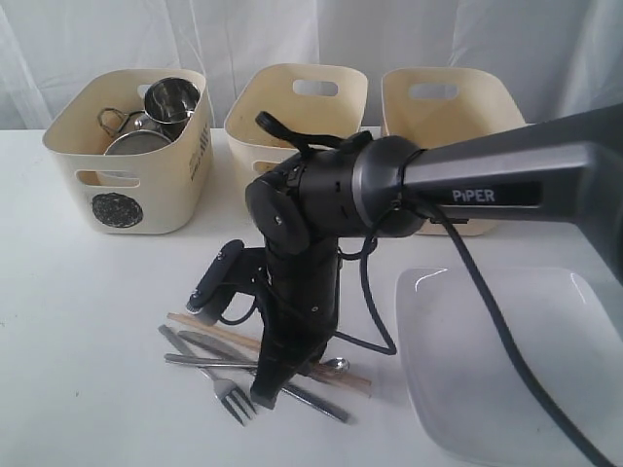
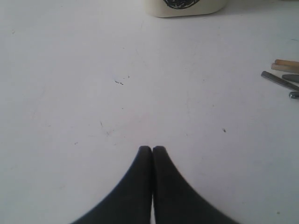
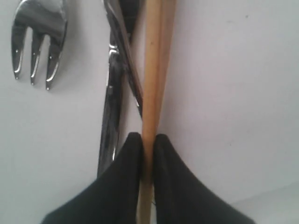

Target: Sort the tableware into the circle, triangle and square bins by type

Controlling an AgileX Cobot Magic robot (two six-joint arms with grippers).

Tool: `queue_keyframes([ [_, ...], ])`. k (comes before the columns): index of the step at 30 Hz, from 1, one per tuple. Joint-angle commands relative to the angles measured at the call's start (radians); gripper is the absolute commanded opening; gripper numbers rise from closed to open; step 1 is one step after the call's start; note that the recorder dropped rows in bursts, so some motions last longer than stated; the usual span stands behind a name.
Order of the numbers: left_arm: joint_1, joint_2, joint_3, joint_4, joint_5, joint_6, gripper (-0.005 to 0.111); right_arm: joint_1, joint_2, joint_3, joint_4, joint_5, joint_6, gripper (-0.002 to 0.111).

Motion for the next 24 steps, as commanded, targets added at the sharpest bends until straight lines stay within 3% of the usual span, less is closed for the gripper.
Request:
queue_keyframes([
  [1, 0.002, -0.003, 0.009, -0.006, 0.011, 0.000, 0.000, -0.006, -0.058, -0.024, -0.001, -0.001, 0.005, 0.000],
  [10, 0.002, -0.003, 0.009, -0.006, 0.011, 0.000, 0.000, -0.007, -0.167, -0.100, -0.018, -0.094, 0.051, 0.000],
  [14, 0.002, -0.003, 0.009, -0.006, 0.011, 0.000, 0.000, -0.030, -0.227, -0.113, -0.195, -0.438, 0.228, 0.000],
  [19, 0.002, -0.003, 0.009, -0.006, 0.011, 0.000, 0.000, -0.125, -0.194, -0.113, -0.394, -0.871, 0.638, 0.000],
  [24, 0.002, -0.003, 0.009, -0.006, 0.011, 0.000, 0.000, -0.228, -0.104, -0.116, -0.368, -1.078, 0.680, 0.000],
])
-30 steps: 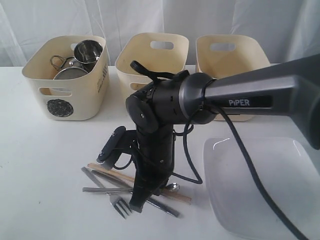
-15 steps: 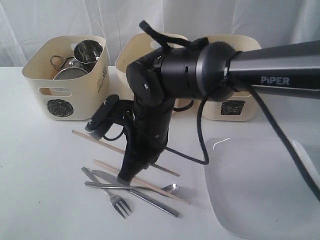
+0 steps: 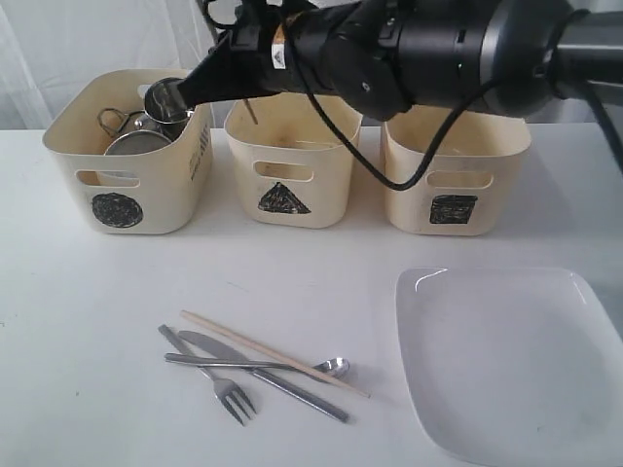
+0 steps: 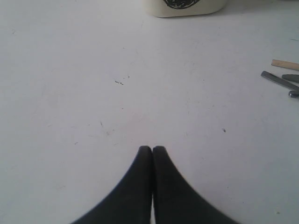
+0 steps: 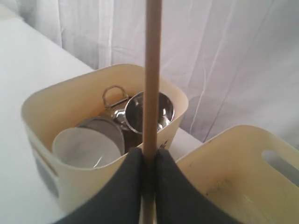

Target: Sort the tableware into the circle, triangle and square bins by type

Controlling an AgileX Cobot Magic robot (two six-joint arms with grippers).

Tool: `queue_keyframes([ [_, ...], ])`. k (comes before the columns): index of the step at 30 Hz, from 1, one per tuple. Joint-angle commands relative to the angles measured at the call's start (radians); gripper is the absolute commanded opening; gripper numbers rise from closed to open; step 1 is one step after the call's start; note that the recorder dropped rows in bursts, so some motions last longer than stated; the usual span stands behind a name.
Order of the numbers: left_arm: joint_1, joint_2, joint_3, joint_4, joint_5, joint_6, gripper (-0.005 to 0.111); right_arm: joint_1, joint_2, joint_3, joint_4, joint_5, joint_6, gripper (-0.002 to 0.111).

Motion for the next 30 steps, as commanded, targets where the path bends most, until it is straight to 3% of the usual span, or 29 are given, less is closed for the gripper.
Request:
queue_keyframes([
  [1, 0.002, -0.003, 0.009, -0.006, 0.011, 0.000, 0.000, -0.095, 0.088, -0.009, 0.016, -0.201, 0.050, 0.000],
  [7, 0.002, -0.003, 0.009, -0.006, 0.011, 0.000, 0.000, -0.194, 0.213, -0.012, 0.085, -0.459, 0.040, 0.000],
  [11, 0.002, -0.003, 0.009, -0.006, 0.011, 0.000, 0.000, -0.234, 0.286, -0.037, 0.228, -0.442, 0.038, 0.003],
  [17, 0.002, -0.003, 0.009, -0.006, 0.011, 0.000, 0.000, -0.242, 0.316, -0.047, 0.219, -0.429, 0.038, 0.040],
  [20, 0.002, -0.003, 0.009, -0.006, 0.011, 0.000, 0.000, -0.242, 0.310, -0.051, 0.199, -0.444, 0.038, 0.050],
  [26, 0.002, -0.003, 0.009, -0.006, 0.011, 0.000, 0.000, -0.240, 0.236, -0.056, 0.199, -0.430, 0.063, 0.048],
  [28, 0.002, -0.003, 0.009, -0.006, 0.011, 0.000, 0.000, -0.227, 0.171, -0.056, 0.194, -0.324, 0.121, 0.042],
  [30, 0.002, -0.003, 0.009, -0.006, 0.011, 0.000, 0.000, -0.201, 0.090, -0.056, 0.174, -0.102, 0.134, 0.030],
])
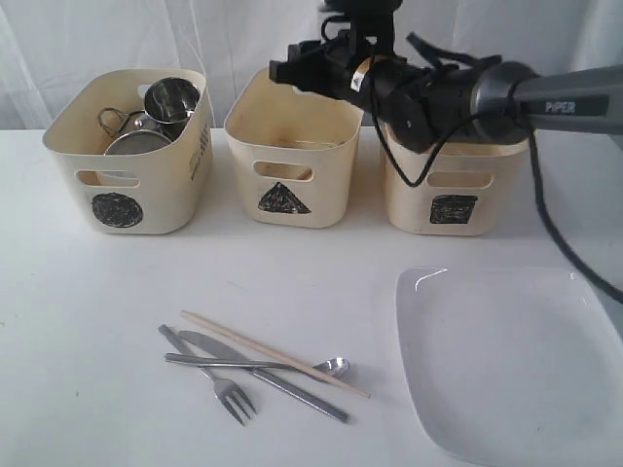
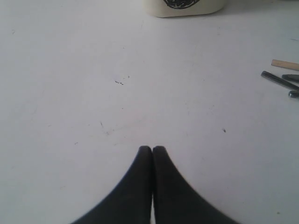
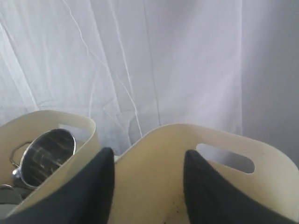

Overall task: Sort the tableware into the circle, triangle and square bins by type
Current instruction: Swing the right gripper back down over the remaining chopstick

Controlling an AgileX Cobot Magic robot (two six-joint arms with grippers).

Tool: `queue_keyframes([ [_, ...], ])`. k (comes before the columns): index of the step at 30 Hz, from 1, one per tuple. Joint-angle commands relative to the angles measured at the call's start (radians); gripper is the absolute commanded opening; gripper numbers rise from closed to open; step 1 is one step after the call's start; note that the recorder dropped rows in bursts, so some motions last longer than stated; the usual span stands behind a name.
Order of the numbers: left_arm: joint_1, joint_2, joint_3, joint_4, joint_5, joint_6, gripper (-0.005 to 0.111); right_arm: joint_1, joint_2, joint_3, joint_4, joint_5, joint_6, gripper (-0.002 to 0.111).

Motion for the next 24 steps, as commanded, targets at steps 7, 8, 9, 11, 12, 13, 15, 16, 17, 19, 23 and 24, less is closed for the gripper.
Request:
queue_keyframes([
  [7, 0.002, -0.003, 0.009, -0.006, 0.011, 0.000, 0.000, 0.164, -0.265, -0.005, 0.081, 1.077, -0.519, 0.000],
  [8, 0.002, -0.003, 0.009, -0.006, 0.011, 0.000, 0.000, 0.185, -0.265, -0.005, 0.141, 1.175, -0.654, 0.000],
  [9, 0.002, -0.003, 0.009, -0.006, 0.011, 0.000, 0.000, 0.206, -0.257, -0.004, 0.216, 1.263, -0.768, 0.000],
  [11, 0.002, -0.003, 0.009, -0.006, 0.011, 0.000, 0.000, 0.251, -0.240, 0.014, 0.336, 1.358, -0.889, 0.000],
  [12, 0.002, -0.003, 0.009, -0.006, 0.011, 0.000, 0.000, 0.269, -0.232, 0.025, 0.353, 1.365, -0.894, 0.000],
  [13, 0.002, -0.003, 0.009, -0.006, 0.011, 0.000, 0.000, 0.292, -0.222, 0.040, 0.353, 1.365, -0.892, 0.000],
  [15, 0.002, -0.003, 0.009, -0.006, 0.011, 0.000, 0.000, 0.337, -0.183, 0.066, 0.315, 1.334, -0.907, 0.003],
  [16, 0.002, -0.003, 0.009, -0.006, 0.011, 0.000, 0.000, 0.345, -0.163, 0.068, 0.315, 1.332, -0.913, 0.007],
  [17, 0.002, -0.003, 0.009, -0.006, 0.011, 0.000, 0.000, 0.354, -0.128, 0.068, 0.315, 1.335, -0.920, 0.017],
  [19, 0.002, -0.003, 0.009, -0.006, 0.011, 0.000, 0.000, 0.356, -0.080, 0.068, 0.315, 1.335, -0.922, 0.034],
  [23, 0.002, -0.003, 0.009, -0.006, 0.011, 0.000, 0.000, 0.354, -0.038, 0.077, 0.243, 1.332, -0.916, 0.043],
  [24, 0.002, -0.003, 0.009, -0.006, 0.011, 0.000, 0.000, 0.354, -0.027, 0.077, 0.231, 1.338, -0.916, 0.043],
])
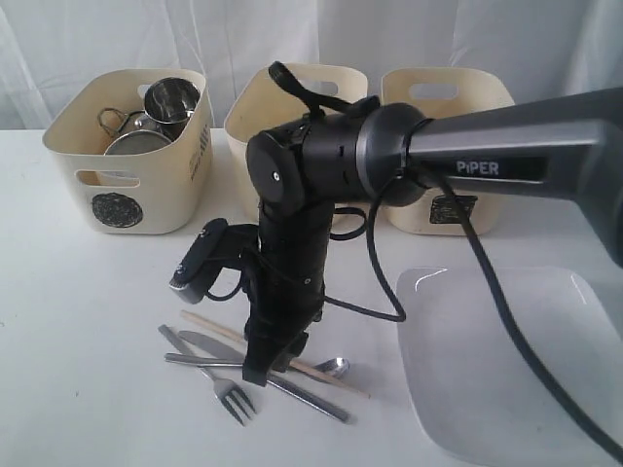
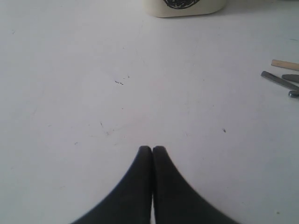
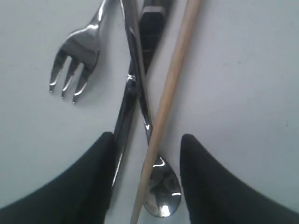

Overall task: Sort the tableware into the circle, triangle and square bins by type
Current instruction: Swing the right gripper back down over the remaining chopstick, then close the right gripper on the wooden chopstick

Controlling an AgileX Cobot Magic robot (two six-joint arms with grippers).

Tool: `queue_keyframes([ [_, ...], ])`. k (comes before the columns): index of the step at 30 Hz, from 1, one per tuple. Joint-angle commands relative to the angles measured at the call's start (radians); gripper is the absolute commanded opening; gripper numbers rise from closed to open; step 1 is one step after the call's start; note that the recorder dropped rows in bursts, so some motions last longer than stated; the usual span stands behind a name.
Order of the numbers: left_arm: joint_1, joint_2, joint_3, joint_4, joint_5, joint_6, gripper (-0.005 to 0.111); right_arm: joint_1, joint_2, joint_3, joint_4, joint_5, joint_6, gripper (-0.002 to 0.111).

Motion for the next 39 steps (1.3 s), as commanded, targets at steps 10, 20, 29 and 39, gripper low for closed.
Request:
queue_keyframes([
  [10, 0.002, -0.003, 0.009, -0.006, 0.011, 0.000, 0.000, -0.001, 0.053, 0.013, -0.085, 0.003, -0.008, 0.016],
  [20, 0.002, -0.003, 0.009, -0.006, 0.011, 0.000, 0.000, -0.001, 0.053, 0.013, -0.098, -0.021, -0.008, 0.025],
  [29, 0.002, -0.003, 0.009, -0.006, 0.011, 0.000, 0.000, -0.001, 0.053, 0.013, -0.098, -0.061, -0.008, 0.009],
  [39, 0.002, -0.003, 0.009, -0.006, 0.011, 0.000, 0.000, -0.001, -0.007, 0.005, -0.098, -0.059, -0.008, 0.000],
])
